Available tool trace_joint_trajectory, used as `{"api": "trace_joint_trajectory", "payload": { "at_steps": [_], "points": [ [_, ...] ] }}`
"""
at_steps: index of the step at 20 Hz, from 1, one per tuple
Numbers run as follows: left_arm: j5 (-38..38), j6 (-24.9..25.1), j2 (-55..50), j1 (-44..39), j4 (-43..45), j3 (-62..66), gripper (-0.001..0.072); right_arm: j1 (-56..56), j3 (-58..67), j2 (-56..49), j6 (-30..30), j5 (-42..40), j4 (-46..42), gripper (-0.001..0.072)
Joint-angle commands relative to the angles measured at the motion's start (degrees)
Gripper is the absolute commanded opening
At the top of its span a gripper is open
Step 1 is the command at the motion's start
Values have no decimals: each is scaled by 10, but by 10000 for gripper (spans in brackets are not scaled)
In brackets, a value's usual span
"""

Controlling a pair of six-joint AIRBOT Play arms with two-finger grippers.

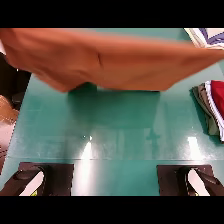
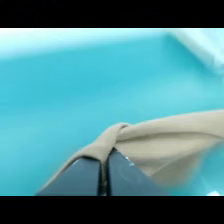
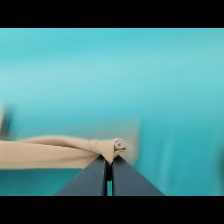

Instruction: Fold the shirts.

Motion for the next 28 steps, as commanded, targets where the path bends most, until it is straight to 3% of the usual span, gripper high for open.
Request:
{"api": "trace_joint_trajectory", "payload": {
  "at_steps": [1, 6, 9, 15, 20, 22, 25, 28],
  "points": [
    [26, -7, 5, 0, 20, 205, 25, -25, 201, 5, 3, -10, -29, 14],
    [62, -49, 7, 0, -1, 306, 25, -106, 318, 3, 3, 22, -54, 14],
    [43, -49, 2, 0, -22, 285, 25, -117, 278, 3, 3, 33, -52, 14],
    [-24, -49, -20, 0, -21, -2, 25, -90, 155, -102, 3, 147, -39, 14],
    [-57, -43, -152, -1, -21, -184, 25, 21, 46, -258, 3, 178, -90, 14],
    [-34, -28, -234, -1, -20, -202, 26, 52, 24, -327, 7, 160, -113, 14],
    [80, 3, -340, -1, -35, -201, 26, 75, 44, -422, 23, 100, -118, 14],
    [167, 3, -412, -1, -42, -158, 26, 84, 120, -497, 54, 30, -112, 14]
  ]
}}
